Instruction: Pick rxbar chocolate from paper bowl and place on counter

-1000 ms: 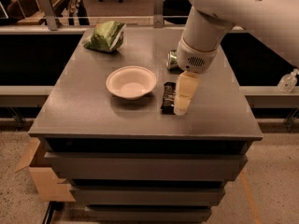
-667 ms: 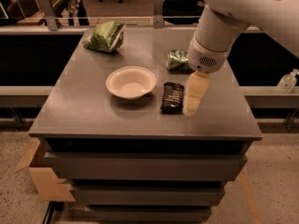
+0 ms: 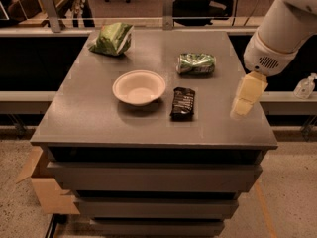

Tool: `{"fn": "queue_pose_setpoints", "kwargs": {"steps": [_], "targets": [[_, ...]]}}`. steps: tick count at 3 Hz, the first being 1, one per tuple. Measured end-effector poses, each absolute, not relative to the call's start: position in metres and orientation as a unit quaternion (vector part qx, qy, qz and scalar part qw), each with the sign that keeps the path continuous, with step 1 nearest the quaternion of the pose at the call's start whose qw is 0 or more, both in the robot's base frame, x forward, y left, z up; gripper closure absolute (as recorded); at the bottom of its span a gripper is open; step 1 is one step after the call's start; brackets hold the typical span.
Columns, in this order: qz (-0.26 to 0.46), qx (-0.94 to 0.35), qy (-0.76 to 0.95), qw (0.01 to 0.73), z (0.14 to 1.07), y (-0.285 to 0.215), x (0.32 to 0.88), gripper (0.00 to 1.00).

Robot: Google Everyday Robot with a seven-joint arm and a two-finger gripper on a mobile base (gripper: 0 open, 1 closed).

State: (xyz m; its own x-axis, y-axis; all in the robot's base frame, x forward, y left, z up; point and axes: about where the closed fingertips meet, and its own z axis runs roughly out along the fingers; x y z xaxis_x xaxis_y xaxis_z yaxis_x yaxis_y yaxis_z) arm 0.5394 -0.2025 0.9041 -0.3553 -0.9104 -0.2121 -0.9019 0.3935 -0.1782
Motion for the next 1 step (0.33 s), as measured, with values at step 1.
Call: {"fn": "queue_pose_setpoints", "kwargs": {"steps": [1], "targets": [[-0.02,-0.515,0.845,0.145,0.9101,-0.2398,0.532,0.0]]}}
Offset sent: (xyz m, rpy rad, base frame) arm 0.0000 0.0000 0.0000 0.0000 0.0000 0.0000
